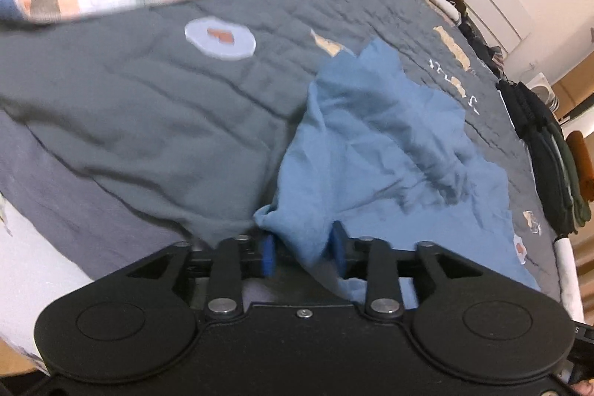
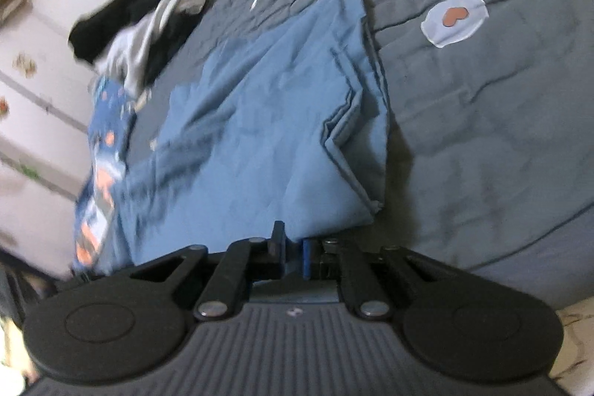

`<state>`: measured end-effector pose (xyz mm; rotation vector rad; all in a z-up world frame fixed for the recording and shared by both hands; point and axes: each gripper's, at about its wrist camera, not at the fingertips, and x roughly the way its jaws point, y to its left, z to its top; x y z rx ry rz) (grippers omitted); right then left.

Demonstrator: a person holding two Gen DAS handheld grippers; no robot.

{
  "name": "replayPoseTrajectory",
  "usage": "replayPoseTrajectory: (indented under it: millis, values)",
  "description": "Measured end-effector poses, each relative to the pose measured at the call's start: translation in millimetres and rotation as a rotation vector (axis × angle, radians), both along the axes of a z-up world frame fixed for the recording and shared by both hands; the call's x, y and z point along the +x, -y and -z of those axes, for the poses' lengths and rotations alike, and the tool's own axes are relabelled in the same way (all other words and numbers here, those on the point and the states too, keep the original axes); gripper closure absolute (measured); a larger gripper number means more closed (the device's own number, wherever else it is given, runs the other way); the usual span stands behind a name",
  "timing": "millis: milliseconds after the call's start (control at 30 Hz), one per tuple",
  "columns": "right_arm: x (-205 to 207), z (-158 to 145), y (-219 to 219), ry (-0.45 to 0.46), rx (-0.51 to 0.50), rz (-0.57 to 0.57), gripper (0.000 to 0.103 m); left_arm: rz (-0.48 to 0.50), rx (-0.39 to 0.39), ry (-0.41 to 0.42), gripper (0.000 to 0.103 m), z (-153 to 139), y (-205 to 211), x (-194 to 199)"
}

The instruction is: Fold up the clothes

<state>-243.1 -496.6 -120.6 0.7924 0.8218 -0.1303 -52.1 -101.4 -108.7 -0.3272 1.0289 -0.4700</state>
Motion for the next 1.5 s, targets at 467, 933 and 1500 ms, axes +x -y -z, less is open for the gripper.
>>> replayPoseTrajectory:
  millis: [467, 933, 1500]
  values:
    - [-16.6, -50.4, 34.7, 0.04, -0.177, 0.064, 0.075, 0.062, 0.009, 0.145, 0.064, -43.7, -4.2, 9.3]
    - [96.6, -57.5, 78.1, 0.066, -0.258, 0.073, 0.068, 0.17, 0.062, 0.254, 0.062, -54.0, 59.1, 53.1]
    - [155.2, -33.9, 98.3, 0.052, -0.266, 0.107, 0.066, 0.28, 0.18, 0.301, 0.055, -34.4, 154.9, 172.6]
